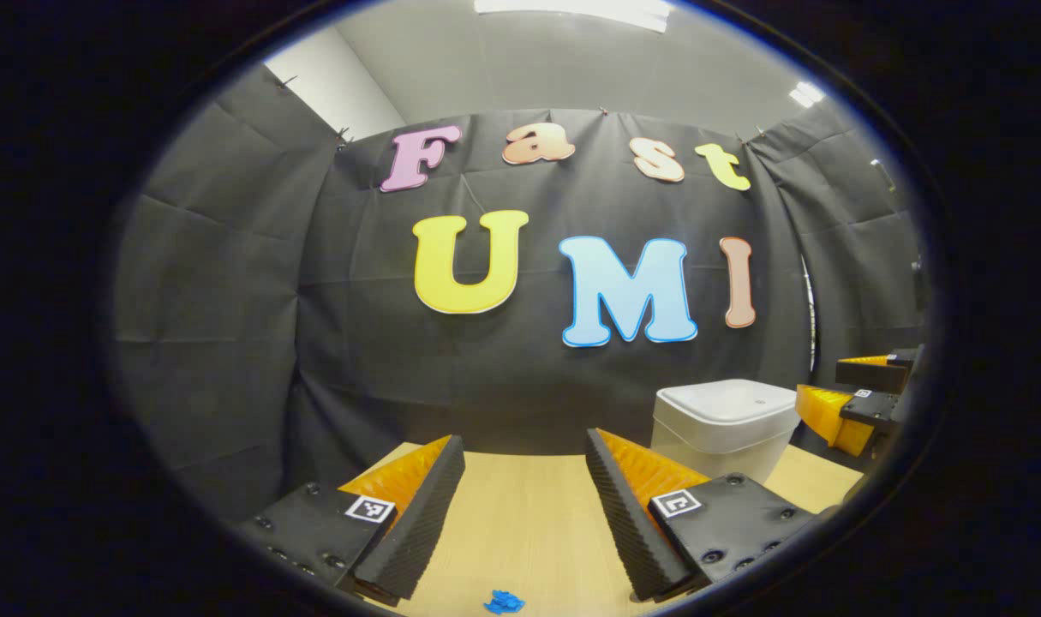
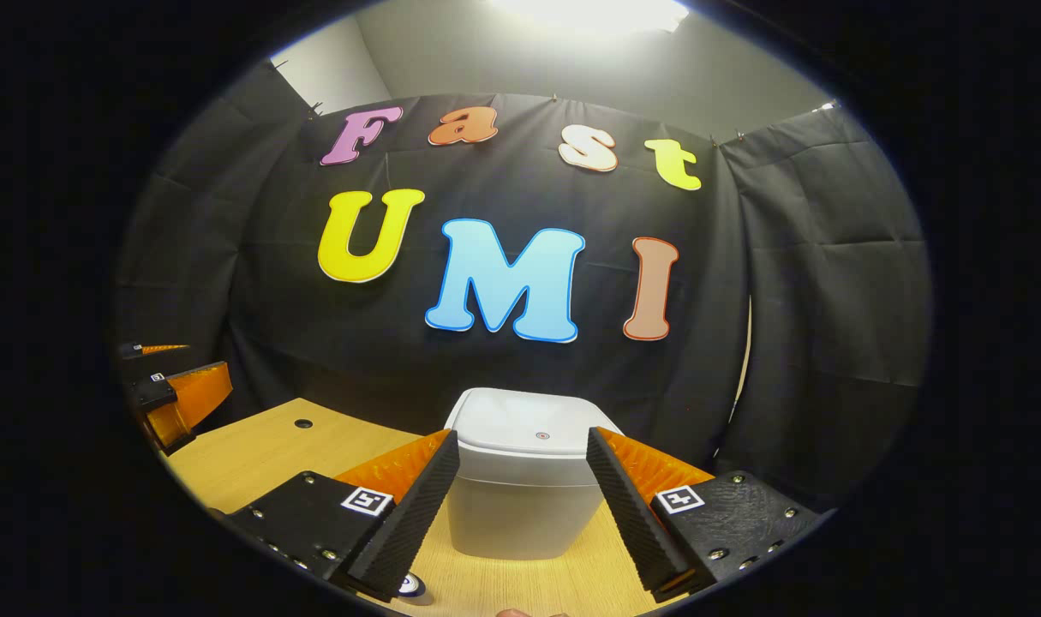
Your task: Press the lid of the desktop garbage bin to open it, pick up the crumpled paper on the desktop and throw it into the bin, then pick up the pop can on the desktop and drop it into the bin, and finally close the garbage bin lid.
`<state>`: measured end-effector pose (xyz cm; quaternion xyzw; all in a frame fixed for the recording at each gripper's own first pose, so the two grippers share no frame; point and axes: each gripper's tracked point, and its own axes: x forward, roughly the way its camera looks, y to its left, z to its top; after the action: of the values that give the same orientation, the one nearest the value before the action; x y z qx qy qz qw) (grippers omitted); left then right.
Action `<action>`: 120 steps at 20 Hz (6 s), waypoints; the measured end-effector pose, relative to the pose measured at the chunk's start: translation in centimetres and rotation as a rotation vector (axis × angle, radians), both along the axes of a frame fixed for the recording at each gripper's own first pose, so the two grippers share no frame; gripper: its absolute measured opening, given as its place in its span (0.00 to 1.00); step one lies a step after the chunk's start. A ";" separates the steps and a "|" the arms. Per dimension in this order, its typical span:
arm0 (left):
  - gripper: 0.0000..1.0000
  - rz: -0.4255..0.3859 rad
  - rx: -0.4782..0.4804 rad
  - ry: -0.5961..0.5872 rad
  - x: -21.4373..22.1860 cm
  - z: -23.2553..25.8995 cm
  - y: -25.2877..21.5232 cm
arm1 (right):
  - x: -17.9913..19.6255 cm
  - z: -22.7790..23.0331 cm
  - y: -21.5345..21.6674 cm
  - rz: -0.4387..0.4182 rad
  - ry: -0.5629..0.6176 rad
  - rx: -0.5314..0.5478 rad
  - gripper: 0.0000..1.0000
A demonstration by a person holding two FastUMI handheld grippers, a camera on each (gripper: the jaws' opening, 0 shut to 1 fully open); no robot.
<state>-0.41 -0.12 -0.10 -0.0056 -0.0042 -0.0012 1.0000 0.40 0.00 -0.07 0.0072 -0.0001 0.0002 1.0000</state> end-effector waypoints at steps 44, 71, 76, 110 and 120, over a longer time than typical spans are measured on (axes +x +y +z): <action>0.96 0.053 0.005 0.076 1.8 -3.1 0.1 | 10.6 -4.4 -2.7 0.046 0.172 0.102 0.00; 0.96 0.064 0.003 0.048 -0.6 -1.9 0.5 | 9.1 4.3 -4.2 0.026 -0.051 0.155 0.00; 0.96 0.047 -0.011 0.062 -0.6 -2.4 -0.2 | 6.1 4.8 -4.7 0.008 -0.073 0.086 0.00; 0.96 -0.057 0.097 0.234 -2.5 -12.6 2.7 | -3.1 2.5 -2.2 -0.017 -0.005 0.107 0.84; 0.96 -0.111 0.087 0.466 -0.8 -25.9 4.2 | -4.1 5.8 0.9 -0.041 -0.046 0.037 0.84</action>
<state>-1.25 4.06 -26.02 0.0371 0.2268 -0.0548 0.9717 -3.71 0.95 5.71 0.0259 -0.0233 -0.0201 0.9992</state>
